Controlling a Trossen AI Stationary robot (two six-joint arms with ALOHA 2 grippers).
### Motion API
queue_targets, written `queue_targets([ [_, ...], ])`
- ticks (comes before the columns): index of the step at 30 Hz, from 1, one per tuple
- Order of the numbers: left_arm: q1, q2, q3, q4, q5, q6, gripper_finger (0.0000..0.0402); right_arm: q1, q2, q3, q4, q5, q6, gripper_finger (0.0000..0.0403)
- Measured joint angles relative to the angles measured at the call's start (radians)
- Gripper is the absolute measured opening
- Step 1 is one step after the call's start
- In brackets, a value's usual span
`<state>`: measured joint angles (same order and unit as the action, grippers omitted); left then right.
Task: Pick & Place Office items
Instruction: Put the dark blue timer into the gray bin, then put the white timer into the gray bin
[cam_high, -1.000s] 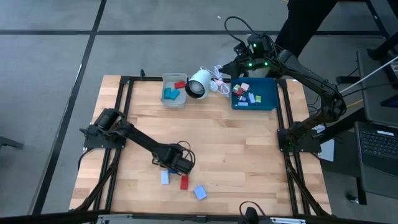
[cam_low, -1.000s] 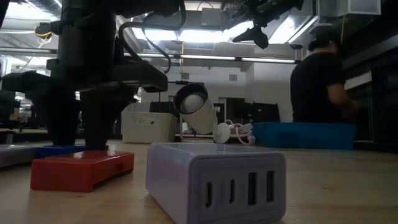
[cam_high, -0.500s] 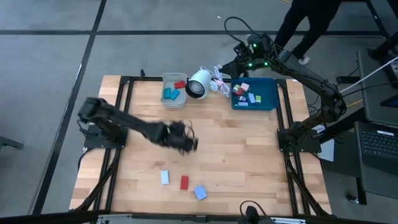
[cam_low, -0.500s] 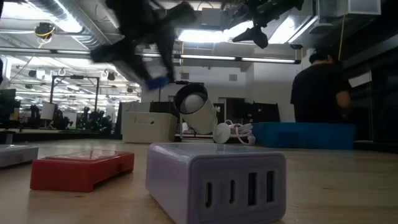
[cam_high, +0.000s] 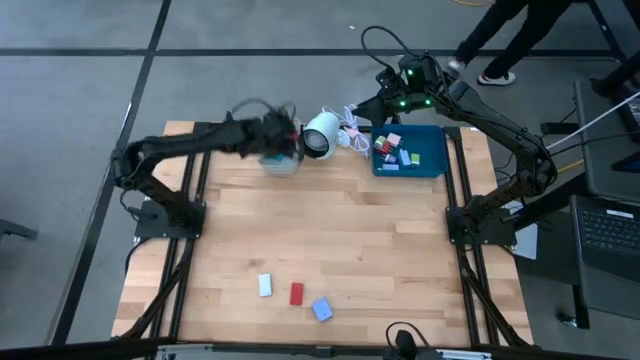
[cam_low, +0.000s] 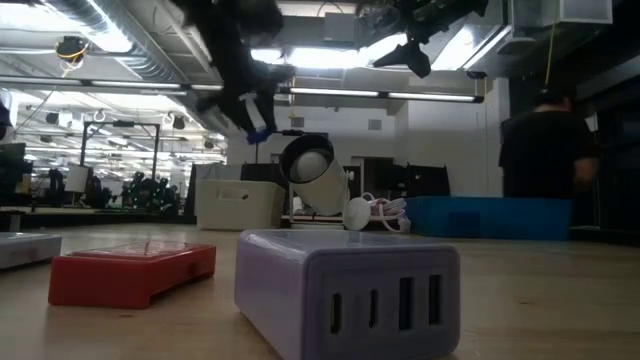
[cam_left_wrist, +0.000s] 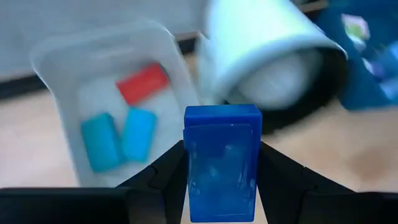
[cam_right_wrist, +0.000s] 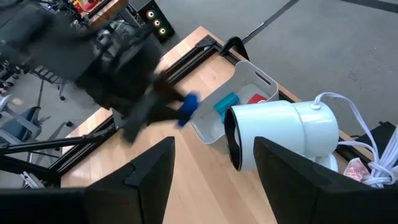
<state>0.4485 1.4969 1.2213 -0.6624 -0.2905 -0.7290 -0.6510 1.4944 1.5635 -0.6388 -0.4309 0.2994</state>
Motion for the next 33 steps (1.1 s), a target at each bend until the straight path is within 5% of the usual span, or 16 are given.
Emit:
queue_targets([
  [9, 0.289, 0.131, -0.005, 0.088, 0.216, 0.173, 0.0149, -0.001, 0.000, 0.000, 0.000, -0.003, -0.019, 0.0225],
  [17, 0.298, 0.276, -0.007, 0.135, 0.284, 0.203, 0.0149, -0.010, 0.000, 0.000, -0.001, -0.004, -0.020, 0.0225],
  [21, 0.275, 0.295, -0.007, 0.145, 0.309, 0.200, 0.0224, -0.010, 0.000, 0.000, -0.002, -0.004, -0.020, 0.0225],
  [26, 0.253, 0.256, -0.007, 0.149, 0.222, 0.193, 0.0317, -0.011, 0.000, 0.000, -0.011, -0.007, -0.029, 0.0225],
  [33, 0.203, 0.134, -0.006, 0.092, 0.241, 0.116, 0.0329, -0.011, 0.000, 0.000, -0.026, -0.007, -0.042, 0.0225],
])
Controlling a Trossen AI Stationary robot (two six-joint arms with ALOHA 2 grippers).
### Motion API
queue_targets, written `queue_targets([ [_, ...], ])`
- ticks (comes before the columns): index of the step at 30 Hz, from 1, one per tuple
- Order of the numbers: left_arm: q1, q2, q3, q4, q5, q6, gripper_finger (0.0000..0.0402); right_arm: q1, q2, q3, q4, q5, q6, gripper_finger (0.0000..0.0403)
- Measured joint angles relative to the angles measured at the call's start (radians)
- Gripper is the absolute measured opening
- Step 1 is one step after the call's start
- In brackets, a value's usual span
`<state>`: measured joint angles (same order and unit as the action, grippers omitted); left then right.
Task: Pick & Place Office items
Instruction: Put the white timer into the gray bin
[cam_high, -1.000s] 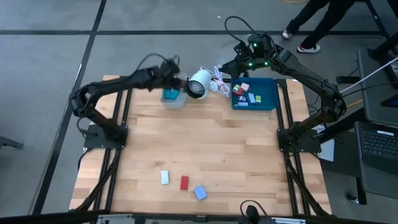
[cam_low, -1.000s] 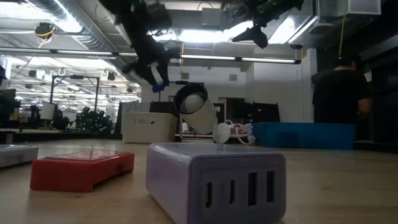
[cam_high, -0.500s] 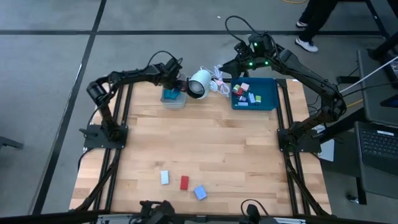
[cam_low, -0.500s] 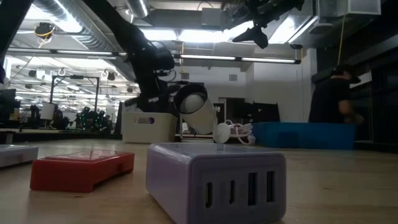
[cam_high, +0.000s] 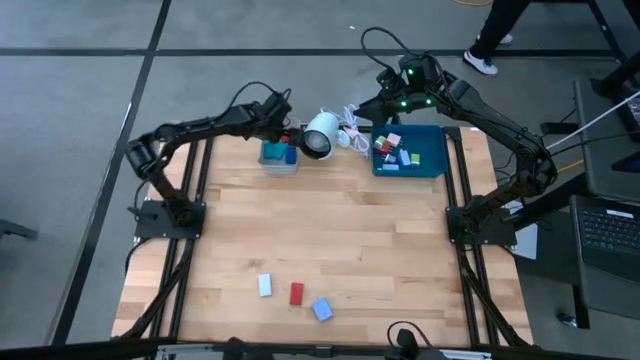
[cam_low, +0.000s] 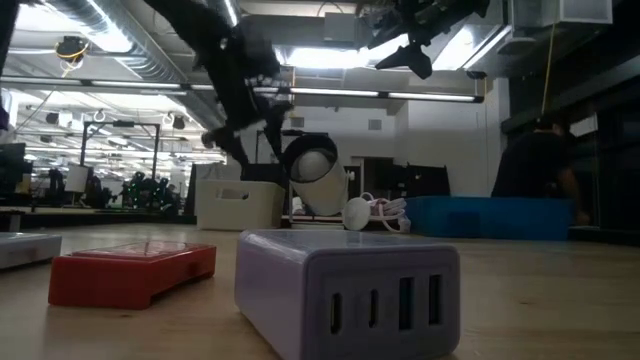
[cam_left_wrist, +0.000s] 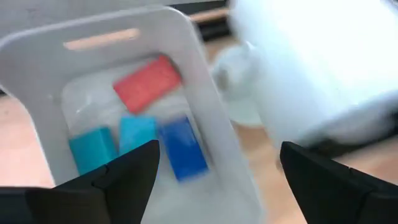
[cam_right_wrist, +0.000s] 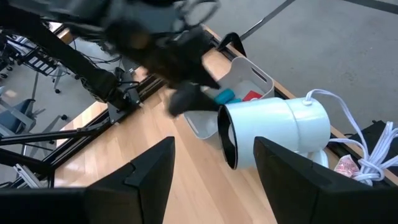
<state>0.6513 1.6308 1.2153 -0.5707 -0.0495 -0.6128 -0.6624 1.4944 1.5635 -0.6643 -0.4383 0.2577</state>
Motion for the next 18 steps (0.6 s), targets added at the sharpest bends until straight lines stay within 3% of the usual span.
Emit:
queue_targets([
  [4, -0.092, -0.106, 0.000, -0.135, -0.070, -0.051, 0.0319, 0.000, 0.000, 0.000, 0.000, 0.001, -0.004, 0.0225],
  [7, -0.197, -0.187, 0.001, -0.298, -0.135, -0.178, 0.0312, 0.000, 0.000, 0.000, 0.001, 0.001, -0.004, 0.0225],
  [13, -0.536, -0.245, 0.001, -0.561, -0.218, -0.649, 0.0308, 0.012, 0.000, 0.000, 0.002, 0.001, -0.003, 0.0225],
  [18, -0.835, -0.200, 0.001, -0.619, -0.228, -1.077, 0.0308, 0.024, 0.000, 0.000, 0.002, 0.001, 0.005, 0.0225],
])
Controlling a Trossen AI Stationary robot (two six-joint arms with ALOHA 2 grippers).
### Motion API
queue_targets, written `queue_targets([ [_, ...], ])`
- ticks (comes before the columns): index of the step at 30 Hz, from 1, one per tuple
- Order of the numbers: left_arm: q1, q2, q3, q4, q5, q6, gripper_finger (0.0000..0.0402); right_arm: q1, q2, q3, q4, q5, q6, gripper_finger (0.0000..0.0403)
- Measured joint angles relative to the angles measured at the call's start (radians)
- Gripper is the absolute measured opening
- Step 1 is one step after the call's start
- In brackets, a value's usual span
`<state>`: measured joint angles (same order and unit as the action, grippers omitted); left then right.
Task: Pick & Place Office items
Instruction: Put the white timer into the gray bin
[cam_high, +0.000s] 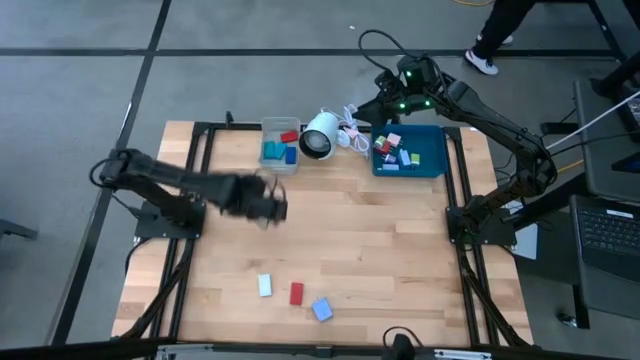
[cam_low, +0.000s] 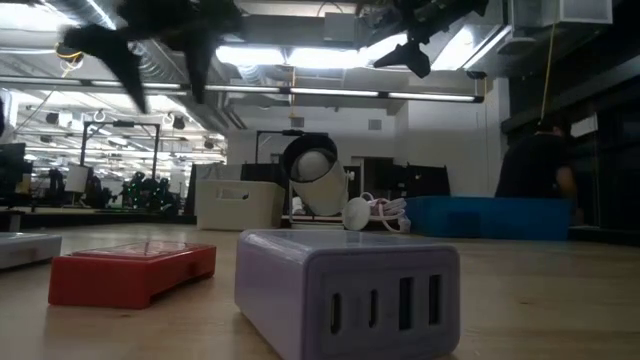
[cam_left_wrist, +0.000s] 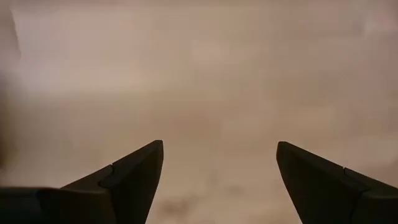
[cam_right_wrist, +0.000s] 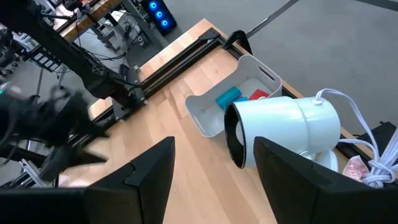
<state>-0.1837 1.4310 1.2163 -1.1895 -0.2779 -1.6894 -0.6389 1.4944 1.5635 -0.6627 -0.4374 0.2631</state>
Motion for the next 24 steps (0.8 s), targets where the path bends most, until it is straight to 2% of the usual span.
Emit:
queue_targets([
  [3, -0.138, 0.059, 0.000, -0.004, 0.018, -0.222, 0.0308, 0.007, 0.000, 0.000, 0.000, 0.001, 0.011, 0.0225],
  [5, -0.214, 0.110, 0.000, 0.003, 0.070, -0.350, 0.0308, 0.015, 0.000, 0.000, -0.001, 0.003, 0.014, 0.0225],
  [8, -0.312, 0.192, 0.000, 0.086, 0.105, -0.490, 0.0308, 0.027, 0.000, 0.000, -0.002, 0.003, 0.017, 0.0225],
  [12, -0.349, 0.295, 0.020, 0.212, 0.160, -0.507, 0.0308, 0.042, 0.000, 0.000, -0.003, 0.003, 0.041, 0.0225],
  [18, -0.344, 0.436, 0.109, 0.190, 0.168, -0.507, 0.0308, 0.076, 0.000, 0.000, -0.003, 0.003, 0.044, 0.0225],
  [24, -0.359, 0.478, 0.128, 0.181, 0.188, -0.516, 0.0308, 0.104, 0.000, 0.000, -0.007, 0.003, 0.045, 0.0225],
])
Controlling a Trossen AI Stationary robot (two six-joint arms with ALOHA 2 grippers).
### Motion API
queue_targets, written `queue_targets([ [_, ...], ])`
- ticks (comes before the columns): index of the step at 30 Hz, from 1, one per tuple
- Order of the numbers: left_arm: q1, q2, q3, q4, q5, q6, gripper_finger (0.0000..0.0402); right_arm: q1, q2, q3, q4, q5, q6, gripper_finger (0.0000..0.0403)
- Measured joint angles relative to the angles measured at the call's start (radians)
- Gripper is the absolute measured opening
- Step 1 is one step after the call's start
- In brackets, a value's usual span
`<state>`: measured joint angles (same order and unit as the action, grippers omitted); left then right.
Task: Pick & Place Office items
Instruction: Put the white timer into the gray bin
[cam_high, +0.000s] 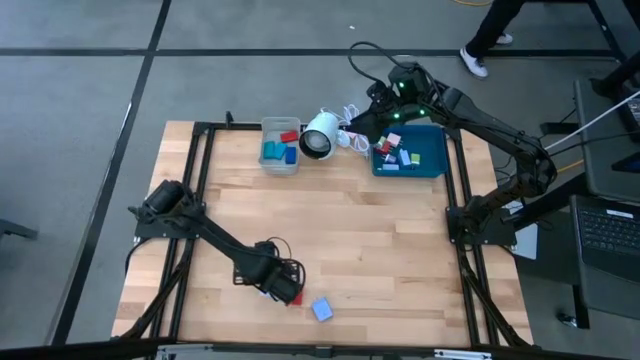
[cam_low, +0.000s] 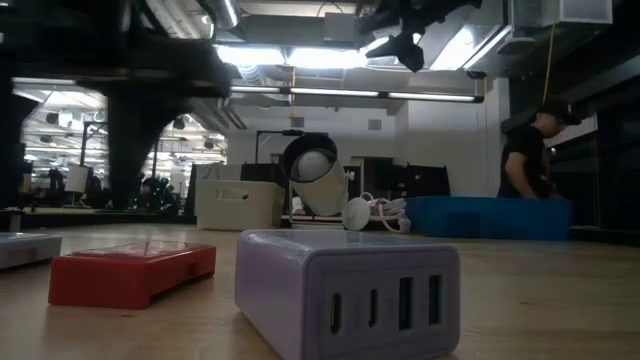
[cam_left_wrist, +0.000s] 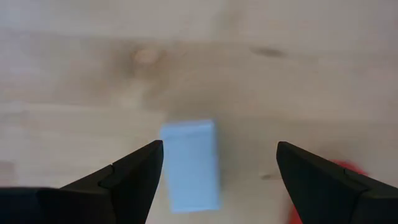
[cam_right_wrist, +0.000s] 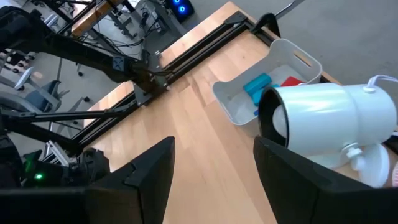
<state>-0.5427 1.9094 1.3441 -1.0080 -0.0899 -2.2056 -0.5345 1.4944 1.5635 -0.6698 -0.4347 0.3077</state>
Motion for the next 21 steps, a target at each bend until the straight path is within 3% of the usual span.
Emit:
queue_targets([
  [5, -0.016, 0.003, 0.005, -0.014, 0.058, -0.016, 0.0308, 0.009, 0.000, 0.000, -0.011, 0.000, 0.001, 0.0225],
  [21, -0.063, 0.060, 0.017, -0.033, 0.070, -0.022, 0.0279, 0.008, 0.000, 0.000, -0.055, -0.002, -0.001, 0.0225],
])
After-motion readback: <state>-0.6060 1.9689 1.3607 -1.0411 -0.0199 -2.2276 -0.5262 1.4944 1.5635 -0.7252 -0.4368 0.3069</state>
